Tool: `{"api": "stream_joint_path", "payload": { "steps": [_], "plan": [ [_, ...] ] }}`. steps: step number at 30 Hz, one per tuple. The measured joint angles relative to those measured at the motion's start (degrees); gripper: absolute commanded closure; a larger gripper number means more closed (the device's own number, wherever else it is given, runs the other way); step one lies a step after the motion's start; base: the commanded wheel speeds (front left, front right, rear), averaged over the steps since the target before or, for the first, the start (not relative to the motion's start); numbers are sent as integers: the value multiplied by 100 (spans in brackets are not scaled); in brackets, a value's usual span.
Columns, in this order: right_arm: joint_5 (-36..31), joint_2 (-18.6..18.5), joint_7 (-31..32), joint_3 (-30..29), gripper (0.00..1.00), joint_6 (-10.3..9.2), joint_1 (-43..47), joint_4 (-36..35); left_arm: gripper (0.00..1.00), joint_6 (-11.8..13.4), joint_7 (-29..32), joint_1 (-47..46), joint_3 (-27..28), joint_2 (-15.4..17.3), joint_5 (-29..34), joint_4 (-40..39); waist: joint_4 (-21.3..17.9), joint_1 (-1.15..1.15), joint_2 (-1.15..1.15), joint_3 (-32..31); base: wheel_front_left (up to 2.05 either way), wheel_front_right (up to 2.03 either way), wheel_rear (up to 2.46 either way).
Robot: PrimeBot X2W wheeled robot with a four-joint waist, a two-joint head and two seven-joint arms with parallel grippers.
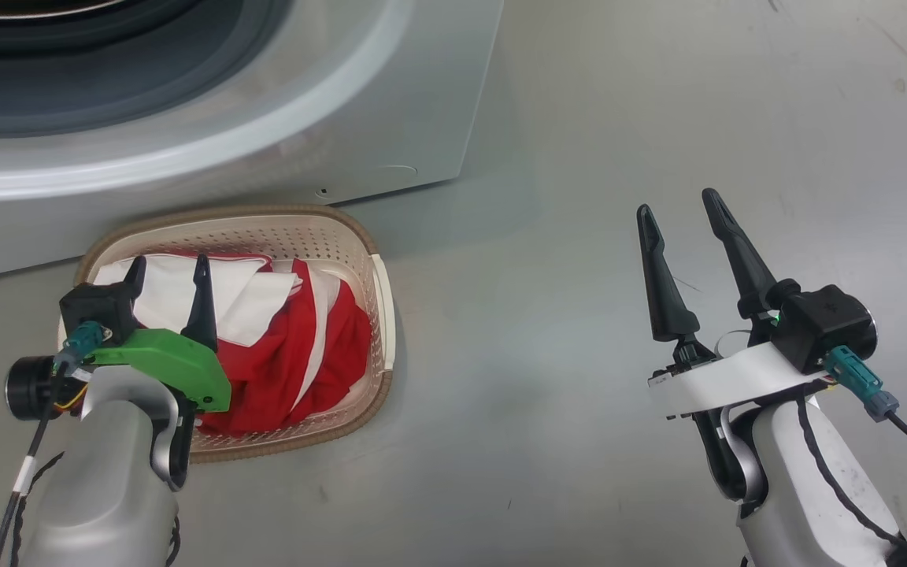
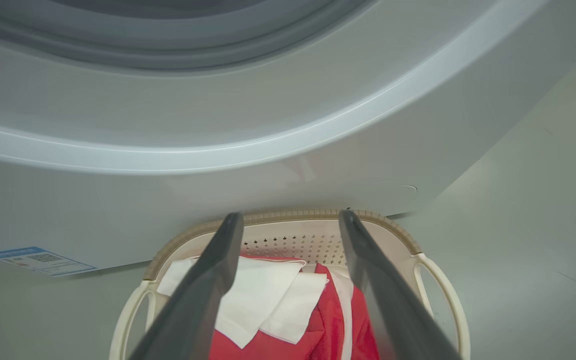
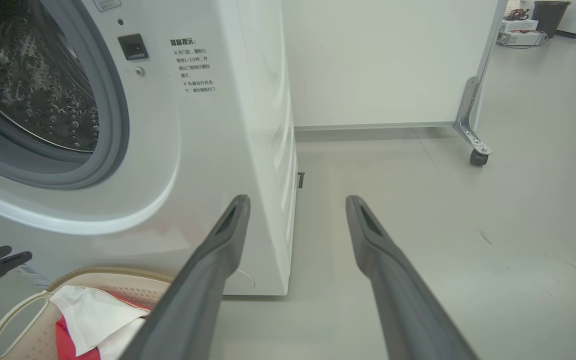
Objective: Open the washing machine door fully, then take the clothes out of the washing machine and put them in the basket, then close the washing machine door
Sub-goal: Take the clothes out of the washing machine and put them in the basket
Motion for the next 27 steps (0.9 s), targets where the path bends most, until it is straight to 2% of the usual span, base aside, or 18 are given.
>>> {"api": "stream_joint_path", "payload": {
  "steps": [6, 16, 27],
  "plan": [
    [-2, -21, 0, -94, 0, 1, 160, 148, 0, -22, -103, 68, 4, -24, 112, -364, 159, 0, 0, -353, 0, 0, 0],
    [-10, -53, 0, -233, 0, 0, 522, 338, 0, -2, -118, 728, 54, -24, 249, -1116, 378, 0, 0, -1146, 0, 0, 0],
    [-10, -109, 0, -319, 0, -76, 1000, 466, 0, 198, -118, 1486, 87, -30, 376, -1914, 573, 0, 0, -1990, 0, 0, 0]
  ]
}}
